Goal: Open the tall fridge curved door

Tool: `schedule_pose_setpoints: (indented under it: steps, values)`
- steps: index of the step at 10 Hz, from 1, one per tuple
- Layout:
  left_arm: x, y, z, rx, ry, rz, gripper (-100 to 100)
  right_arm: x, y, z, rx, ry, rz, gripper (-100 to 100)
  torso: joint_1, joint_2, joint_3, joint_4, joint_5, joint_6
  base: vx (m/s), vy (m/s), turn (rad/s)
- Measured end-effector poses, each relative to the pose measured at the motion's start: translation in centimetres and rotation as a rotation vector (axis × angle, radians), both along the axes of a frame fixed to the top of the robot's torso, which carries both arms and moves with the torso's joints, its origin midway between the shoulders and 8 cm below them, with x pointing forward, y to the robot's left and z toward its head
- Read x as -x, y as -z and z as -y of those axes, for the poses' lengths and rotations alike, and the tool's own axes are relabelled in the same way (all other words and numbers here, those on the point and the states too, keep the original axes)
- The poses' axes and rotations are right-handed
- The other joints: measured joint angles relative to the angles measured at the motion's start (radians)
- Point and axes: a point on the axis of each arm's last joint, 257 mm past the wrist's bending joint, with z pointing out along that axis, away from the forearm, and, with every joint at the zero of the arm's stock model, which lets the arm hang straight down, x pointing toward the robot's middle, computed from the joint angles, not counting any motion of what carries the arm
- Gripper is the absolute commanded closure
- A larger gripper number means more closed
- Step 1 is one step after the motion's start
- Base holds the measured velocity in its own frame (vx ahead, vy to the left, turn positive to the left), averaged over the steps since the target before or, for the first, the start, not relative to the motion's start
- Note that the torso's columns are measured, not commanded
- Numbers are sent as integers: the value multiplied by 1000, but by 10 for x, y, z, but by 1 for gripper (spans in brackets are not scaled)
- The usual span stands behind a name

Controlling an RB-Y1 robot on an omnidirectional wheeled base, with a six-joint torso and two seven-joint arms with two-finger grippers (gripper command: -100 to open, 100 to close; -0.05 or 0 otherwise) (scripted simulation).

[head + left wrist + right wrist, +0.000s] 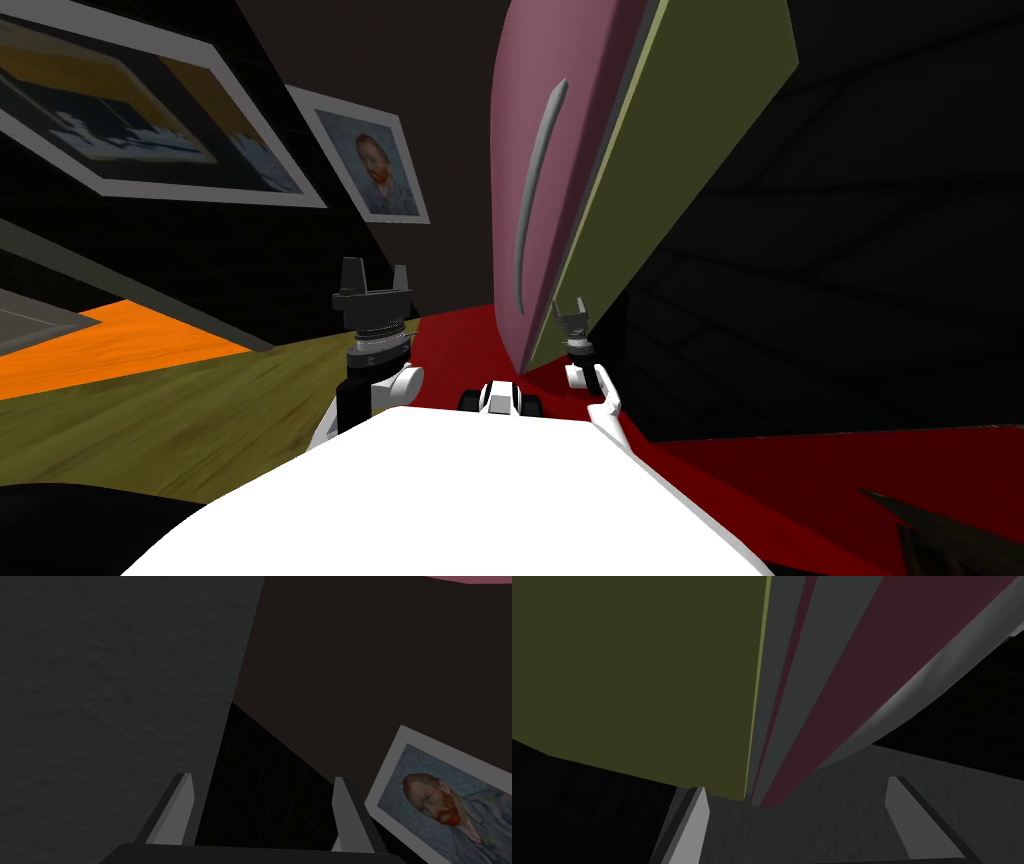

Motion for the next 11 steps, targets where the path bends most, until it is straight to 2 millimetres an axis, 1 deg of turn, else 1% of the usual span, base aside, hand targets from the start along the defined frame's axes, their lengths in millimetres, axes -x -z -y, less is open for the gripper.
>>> schedule_pose_setpoints:
  steps: [2, 6, 7, 11]
  values:
    - [0, 0, 0, 0, 0, 0, 0, -2, 4, -1, 43, 29, 7, -100, -2, 2, 1, 0, -1, 0, 22, 34, -26]
    - [0, 0, 0, 0, 0, 0, 0, -10, 22, -7, 148, 87, 8, -100, 0, 0, 0, 0, 0, 0, 28, 49, -31]
    - [0, 0, 0, 0, 0, 0, 0, -10, 23, -8, 163, 97, 11, -100, -2, 1, 1, 0, 0, 0, 25, 37, -45]
    - [0, 0, 0, 0, 0, 0, 0, -15, 43, -16, 267, 150, 12, -100, -1, 0, 0, 0, 0, 0, 33, 44, -34]
